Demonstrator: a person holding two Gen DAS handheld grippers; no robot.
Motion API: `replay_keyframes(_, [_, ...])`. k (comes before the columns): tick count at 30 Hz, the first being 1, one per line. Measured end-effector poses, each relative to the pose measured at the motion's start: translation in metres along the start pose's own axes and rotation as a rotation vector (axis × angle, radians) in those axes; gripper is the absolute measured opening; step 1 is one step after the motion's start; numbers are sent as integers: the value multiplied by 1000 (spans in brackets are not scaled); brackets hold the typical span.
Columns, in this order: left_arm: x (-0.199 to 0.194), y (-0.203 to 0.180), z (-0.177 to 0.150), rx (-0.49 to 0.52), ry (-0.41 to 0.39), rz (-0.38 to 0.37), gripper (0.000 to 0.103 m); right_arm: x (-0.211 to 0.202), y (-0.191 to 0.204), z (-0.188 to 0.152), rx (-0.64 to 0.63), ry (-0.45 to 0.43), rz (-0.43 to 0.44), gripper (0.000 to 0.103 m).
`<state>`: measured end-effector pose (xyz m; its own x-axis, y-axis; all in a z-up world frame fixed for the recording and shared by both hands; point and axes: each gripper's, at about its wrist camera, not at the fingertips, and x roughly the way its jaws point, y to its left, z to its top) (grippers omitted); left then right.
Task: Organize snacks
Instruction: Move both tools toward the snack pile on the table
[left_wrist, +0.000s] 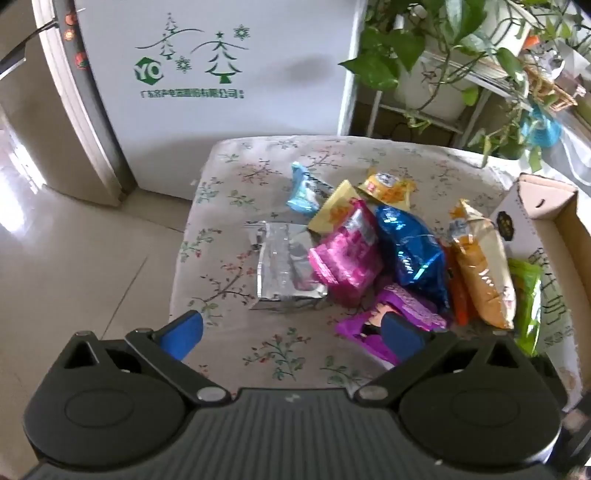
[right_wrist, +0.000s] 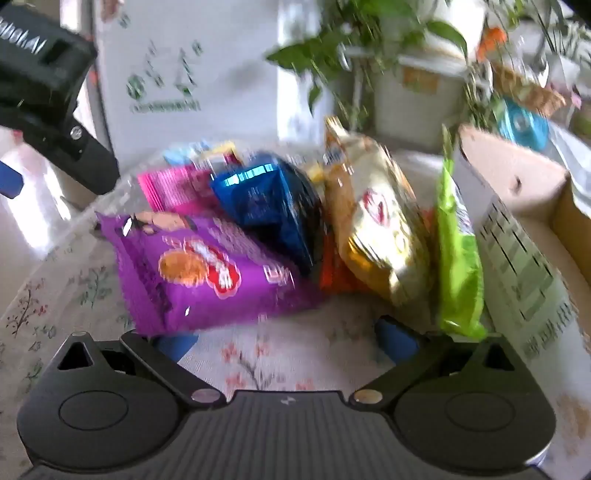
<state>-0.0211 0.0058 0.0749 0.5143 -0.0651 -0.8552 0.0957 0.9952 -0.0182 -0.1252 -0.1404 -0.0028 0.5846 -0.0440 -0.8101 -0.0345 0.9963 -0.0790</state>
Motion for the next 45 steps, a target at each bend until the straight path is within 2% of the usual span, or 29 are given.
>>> replay_keyframes(2, [1,4,1,-18,-1,9,102,-1,4,9,-18,91,0,103])
replay_keyframes(4, [0,7,2,-32,0,13,102,45,1,56,-34,150,5,103])
replay_keyframes(5, [0,8,2,-38,1,14,102,55,2,67,-22,168,9,103])
replay_keyframes(7, [0,11,3,-46,0,23,102,36,2,67,23,108,9,103])
replay_keyframes(11, [-5,13,6,-41,-27,41,102,16,6,76,79,125,-8,103])
replay_keyframes(14, [-7,16,7,-70,-21,9,102,4,-9,79,130,89,21,103])
replay_keyframes(17, [-10,12,8,-56,-24,22,102,-17,-23,84,144,91,31,103])
replay_keyframes(21, [-15,8,10,-48,-29,40,102,-20,-43,92,275,67,115,103])
replay_keyframes(27, [-20,2,11,-38,-43,60,102,-40,-49,104,245,52,45,103])
replay_keyframes(36, [-13,-15,12,8,-35,135,102,-27,-63,119,300,105,-25,103])
replay_keyframes(45, [-11,-26,9,39,-8,112,102,-22,-63,120,315,132,-45,103])
